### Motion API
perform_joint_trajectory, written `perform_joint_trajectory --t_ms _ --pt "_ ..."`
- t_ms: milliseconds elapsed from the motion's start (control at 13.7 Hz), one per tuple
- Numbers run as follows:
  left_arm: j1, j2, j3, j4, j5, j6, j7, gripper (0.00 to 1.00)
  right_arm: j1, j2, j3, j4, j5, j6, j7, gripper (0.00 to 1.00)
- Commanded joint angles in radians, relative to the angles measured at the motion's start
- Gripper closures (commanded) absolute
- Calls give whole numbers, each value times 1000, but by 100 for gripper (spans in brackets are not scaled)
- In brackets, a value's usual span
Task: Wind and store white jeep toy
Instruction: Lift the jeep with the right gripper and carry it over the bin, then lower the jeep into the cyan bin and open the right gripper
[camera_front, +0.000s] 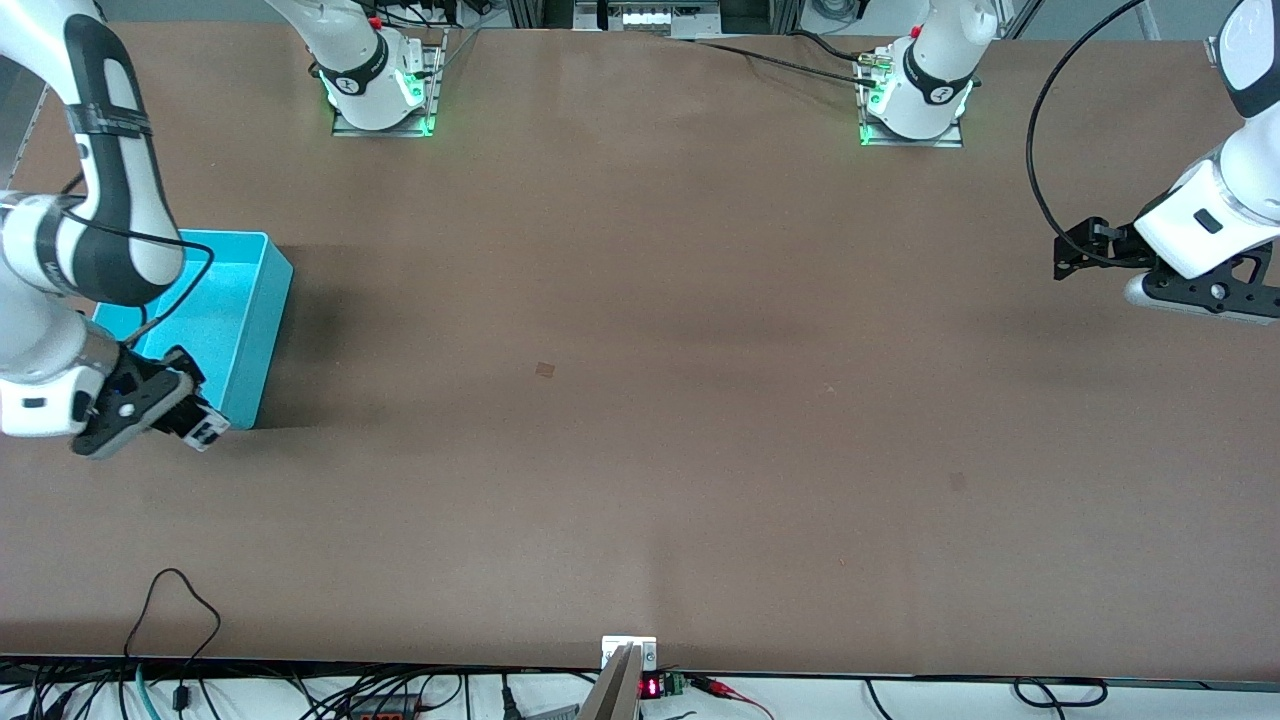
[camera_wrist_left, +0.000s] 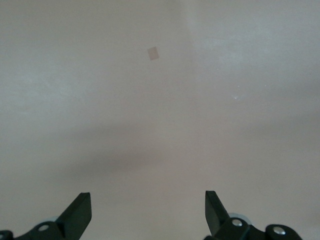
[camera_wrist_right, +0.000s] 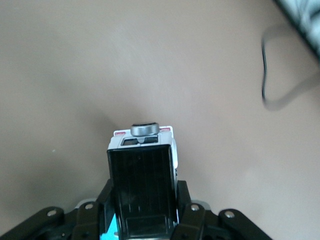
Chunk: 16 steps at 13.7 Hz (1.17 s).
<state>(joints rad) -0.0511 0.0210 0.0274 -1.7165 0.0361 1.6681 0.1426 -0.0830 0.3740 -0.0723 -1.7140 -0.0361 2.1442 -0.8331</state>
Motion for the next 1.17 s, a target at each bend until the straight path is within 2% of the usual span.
perform_joint_trajectory --t_ms 0,365,656,802,1094 --pt "-7 -9 2 14 -5 -24 17 0 2 -40 -43 -13 -8 -102 237 100" --pt "-10 -6 2 23 -4 -25 17 0 3 -44 -130 -44 -13 -227 590 100" --pt "-7 -4 3 23 -5 -27 17 0 2 -46 -168 -100 -45 -224 716 100" --pt "-4 -4 3 24 -5 -27 18 0 0 -76 -181 -183 -45 -157 724 100" --pt "-4 -3 3 24 -5 -28 18 0 -14 -141 -195 -419 -51 92 680 100"
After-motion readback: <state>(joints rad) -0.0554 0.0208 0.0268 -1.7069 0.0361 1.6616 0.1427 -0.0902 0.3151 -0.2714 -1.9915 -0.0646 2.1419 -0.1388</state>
